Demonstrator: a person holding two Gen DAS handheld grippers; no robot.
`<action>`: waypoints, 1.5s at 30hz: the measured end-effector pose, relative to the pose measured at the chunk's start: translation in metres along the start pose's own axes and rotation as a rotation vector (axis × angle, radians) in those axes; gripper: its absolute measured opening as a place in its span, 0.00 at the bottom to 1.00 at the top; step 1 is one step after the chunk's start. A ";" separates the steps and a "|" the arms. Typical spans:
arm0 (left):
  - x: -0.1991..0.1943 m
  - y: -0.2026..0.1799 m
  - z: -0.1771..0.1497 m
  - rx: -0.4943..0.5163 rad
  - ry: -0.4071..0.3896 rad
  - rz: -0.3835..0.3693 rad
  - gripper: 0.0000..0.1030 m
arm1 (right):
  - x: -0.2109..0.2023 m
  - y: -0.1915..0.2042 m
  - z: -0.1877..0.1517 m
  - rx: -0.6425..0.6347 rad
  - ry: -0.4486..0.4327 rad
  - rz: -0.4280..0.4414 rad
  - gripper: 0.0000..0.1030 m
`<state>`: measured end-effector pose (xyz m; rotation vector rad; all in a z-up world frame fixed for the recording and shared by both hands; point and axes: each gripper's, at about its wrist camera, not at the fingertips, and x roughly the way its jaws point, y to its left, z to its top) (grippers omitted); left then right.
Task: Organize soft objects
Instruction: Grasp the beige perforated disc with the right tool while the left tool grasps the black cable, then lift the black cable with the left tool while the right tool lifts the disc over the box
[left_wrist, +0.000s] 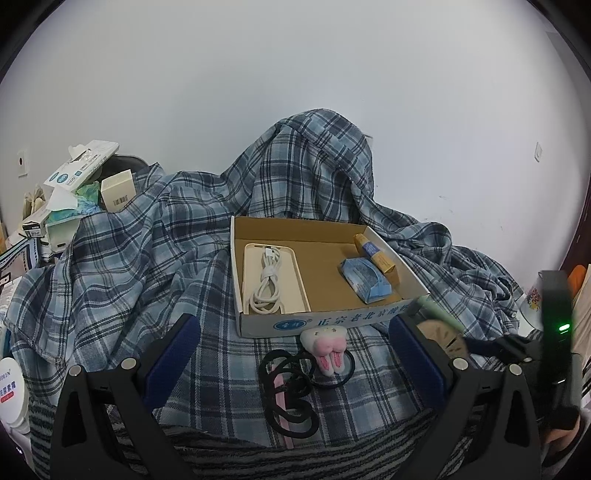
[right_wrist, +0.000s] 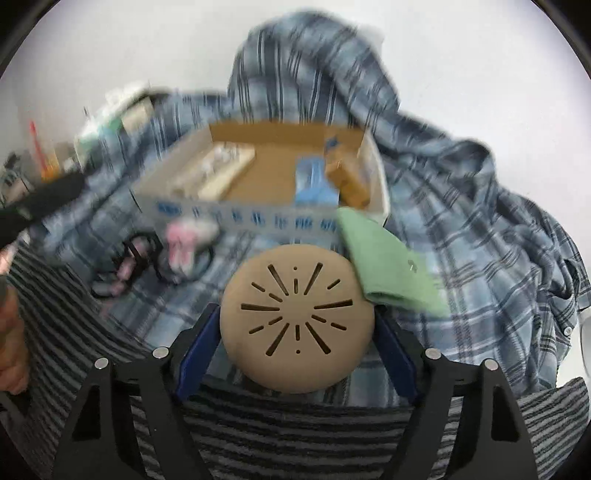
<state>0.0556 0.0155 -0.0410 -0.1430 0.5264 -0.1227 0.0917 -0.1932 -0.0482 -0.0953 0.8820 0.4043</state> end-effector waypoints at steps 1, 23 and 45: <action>0.000 0.000 0.000 0.001 -0.001 0.000 1.00 | -0.006 -0.003 -0.001 0.012 -0.031 -0.005 0.77; 0.050 0.011 -0.006 -0.049 0.279 0.003 0.59 | -0.060 -0.004 -0.008 0.055 -0.314 -0.066 0.78; -0.013 -0.012 -0.007 0.068 -0.038 -0.079 0.12 | -0.065 -0.004 -0.011 0.062 -0.341 -0.049 0.78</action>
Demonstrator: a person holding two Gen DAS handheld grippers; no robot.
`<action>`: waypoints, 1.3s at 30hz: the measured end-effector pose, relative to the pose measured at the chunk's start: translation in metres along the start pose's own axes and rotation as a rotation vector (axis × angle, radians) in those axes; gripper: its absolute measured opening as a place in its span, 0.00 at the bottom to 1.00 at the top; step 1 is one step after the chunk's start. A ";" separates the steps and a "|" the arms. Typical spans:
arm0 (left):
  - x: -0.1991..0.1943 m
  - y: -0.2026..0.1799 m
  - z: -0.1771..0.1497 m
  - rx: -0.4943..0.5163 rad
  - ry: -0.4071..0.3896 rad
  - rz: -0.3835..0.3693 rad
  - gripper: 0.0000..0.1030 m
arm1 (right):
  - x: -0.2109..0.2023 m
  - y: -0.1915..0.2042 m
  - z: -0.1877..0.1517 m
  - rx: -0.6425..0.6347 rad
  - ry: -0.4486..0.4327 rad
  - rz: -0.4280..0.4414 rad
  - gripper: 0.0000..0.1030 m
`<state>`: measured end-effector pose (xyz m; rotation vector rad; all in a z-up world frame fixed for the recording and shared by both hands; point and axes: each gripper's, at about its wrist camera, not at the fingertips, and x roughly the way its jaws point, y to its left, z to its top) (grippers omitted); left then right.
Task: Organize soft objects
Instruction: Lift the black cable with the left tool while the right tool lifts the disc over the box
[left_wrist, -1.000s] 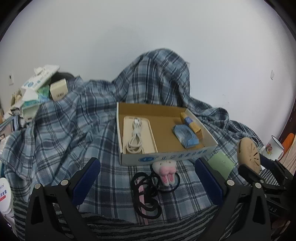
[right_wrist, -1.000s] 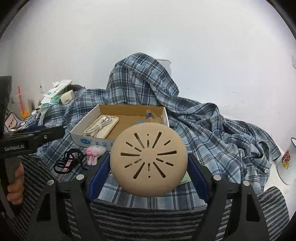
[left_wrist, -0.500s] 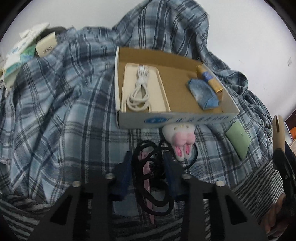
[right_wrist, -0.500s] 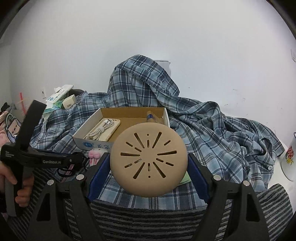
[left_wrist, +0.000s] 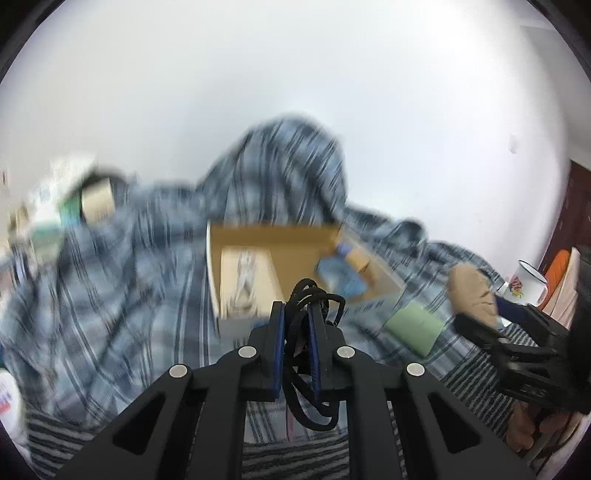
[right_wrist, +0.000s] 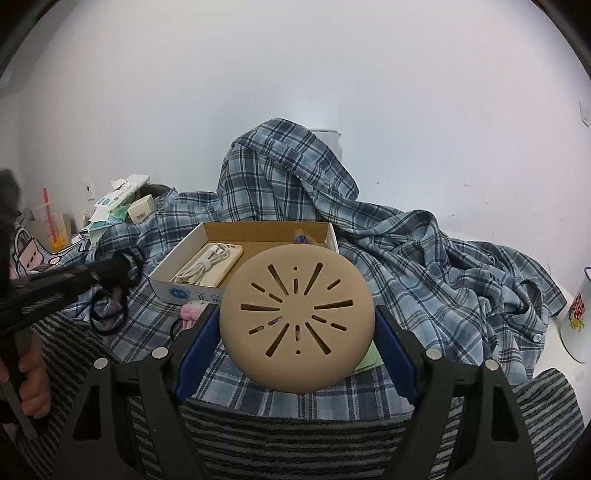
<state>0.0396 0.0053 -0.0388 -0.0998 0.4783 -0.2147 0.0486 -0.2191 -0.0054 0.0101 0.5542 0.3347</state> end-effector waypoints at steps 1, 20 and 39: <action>-0.008 -0.005 0.000 0.025 -0.038 0.000 0.12 | -0.001 0.001 0.000 -0.003 -0.005 -0.001 0.78; -0.049 -0.022 0.029 0.059 -0.166 0.094 0.12 | -0.025 0.010 0.039 -0.023 -0.080 0.032 0.78; 0.026 -0.010 0.146 0.060 -0.207 0.210 0.12 | 0.057 0.026 0.161 -0.068 -0.243 -0.079 0.78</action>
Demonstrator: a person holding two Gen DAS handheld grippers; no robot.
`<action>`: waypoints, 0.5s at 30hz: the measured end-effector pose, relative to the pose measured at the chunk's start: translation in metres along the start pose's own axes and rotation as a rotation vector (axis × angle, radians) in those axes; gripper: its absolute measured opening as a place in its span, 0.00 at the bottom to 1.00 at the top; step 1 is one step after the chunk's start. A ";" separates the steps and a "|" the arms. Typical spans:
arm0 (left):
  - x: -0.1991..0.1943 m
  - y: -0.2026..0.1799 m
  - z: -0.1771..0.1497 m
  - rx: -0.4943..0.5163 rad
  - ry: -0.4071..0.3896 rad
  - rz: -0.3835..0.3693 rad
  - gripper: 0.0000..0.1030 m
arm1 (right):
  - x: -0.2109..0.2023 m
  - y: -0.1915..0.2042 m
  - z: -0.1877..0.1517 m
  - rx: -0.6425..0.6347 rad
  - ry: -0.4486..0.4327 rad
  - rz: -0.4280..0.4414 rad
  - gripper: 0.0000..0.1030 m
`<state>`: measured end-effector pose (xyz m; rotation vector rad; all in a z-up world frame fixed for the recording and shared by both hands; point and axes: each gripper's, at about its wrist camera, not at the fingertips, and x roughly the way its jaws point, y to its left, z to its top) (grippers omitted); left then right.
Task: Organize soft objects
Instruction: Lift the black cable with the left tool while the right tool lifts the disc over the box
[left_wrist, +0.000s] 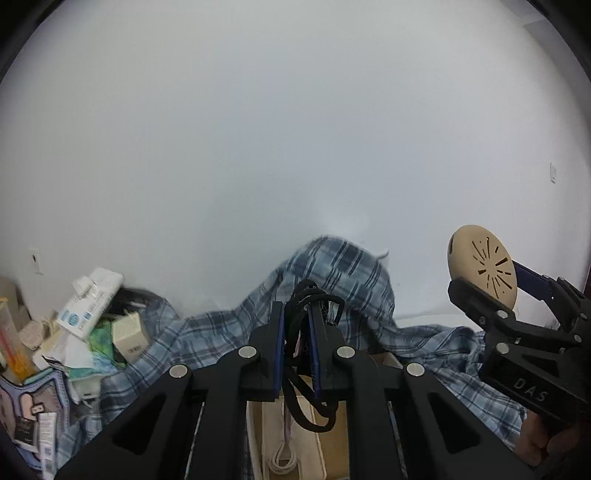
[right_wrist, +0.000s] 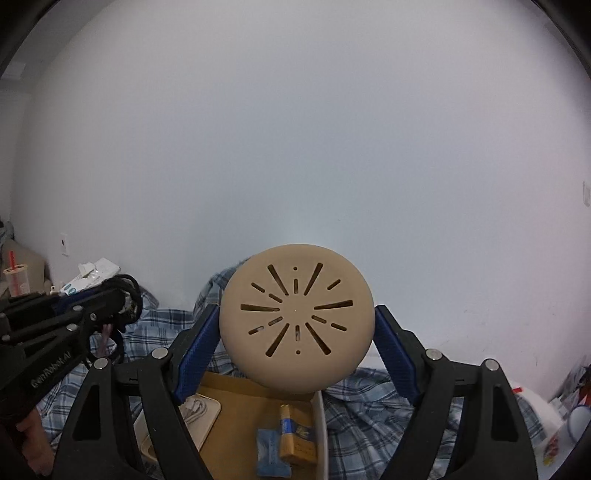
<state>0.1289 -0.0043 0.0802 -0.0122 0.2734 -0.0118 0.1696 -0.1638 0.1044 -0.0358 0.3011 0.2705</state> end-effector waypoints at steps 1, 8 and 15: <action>0.009 0.003 -0.002 -0.011 0.017 -0.008 0.12 | 0.007 0.000 -0.003 0.012 0.014 0.009 0.78; 0.060 0.015 -0.033 -0.039 0.136 -0.047 0.12 | 0.047 0.001 -0.046 0.013 0.128 0.036 0.78; 0.087 0.014 -0.068 -0.003 0.256 -0.053 0.12 | 0.074 -0.001 -0.072 0.030 0.247 0.070 0.78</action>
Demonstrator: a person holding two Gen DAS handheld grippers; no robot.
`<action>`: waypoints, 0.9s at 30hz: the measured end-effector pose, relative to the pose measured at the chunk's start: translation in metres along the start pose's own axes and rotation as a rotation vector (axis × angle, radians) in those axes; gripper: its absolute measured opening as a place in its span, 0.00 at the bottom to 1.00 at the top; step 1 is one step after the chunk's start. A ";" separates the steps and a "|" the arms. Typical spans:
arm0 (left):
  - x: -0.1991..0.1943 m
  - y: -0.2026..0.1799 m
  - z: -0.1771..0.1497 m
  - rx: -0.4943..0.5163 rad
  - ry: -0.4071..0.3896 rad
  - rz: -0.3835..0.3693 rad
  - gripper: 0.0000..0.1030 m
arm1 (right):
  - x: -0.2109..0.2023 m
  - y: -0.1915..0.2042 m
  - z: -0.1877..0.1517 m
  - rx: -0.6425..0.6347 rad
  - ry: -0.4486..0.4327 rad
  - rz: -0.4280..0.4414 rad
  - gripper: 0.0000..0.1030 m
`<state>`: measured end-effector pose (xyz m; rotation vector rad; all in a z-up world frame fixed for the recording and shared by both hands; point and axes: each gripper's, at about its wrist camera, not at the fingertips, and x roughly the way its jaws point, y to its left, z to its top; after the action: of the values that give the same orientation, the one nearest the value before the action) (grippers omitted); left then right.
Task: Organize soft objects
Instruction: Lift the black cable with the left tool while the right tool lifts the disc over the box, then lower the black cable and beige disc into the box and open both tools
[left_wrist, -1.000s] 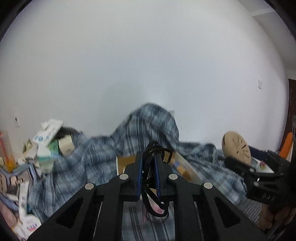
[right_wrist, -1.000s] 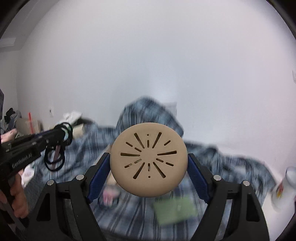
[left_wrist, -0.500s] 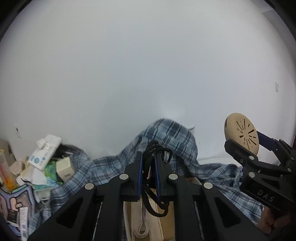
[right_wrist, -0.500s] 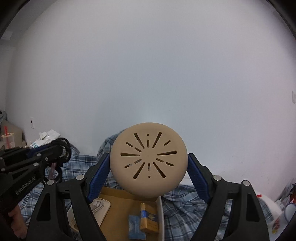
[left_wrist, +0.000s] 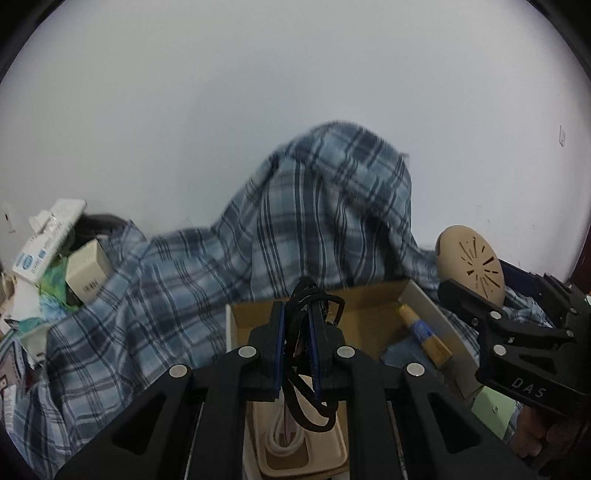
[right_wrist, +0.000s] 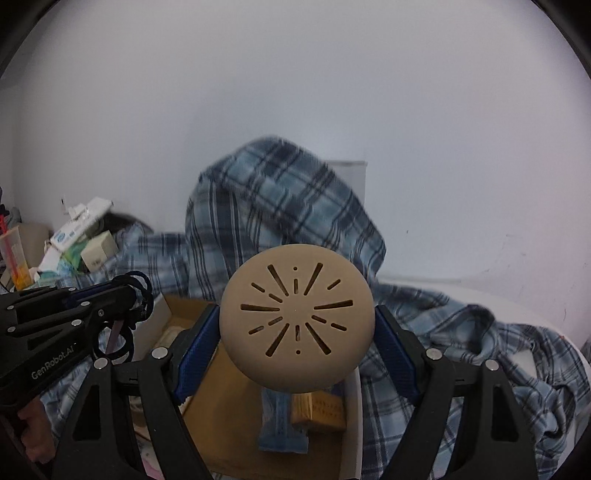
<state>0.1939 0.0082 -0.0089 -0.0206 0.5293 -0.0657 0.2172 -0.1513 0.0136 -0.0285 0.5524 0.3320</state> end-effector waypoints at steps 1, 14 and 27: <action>0.003 0.000 -0.001 -0.005 0.016 -0.012 0.12 | 0.002 -0.004 -0.002 0.001 0.008 -0.003 0.78; 0.030 0.004 -0.014 -0.042 0.157 -0.036 0.89 | 0.012 -0.009 -0.008 -0.006 0.055 -0.018 0.78; 0.008 0.010 -0.001 -0.061 0.022 -0.016 0.89 | 0.014 0.001 -0.010 -0.033 0.068 0.008 0.79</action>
<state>0.2007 0.0180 -0.0145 -0.0837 0.5527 -0.0658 0.2228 -0.1478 -0.0023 -0.0696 0.6149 0.3488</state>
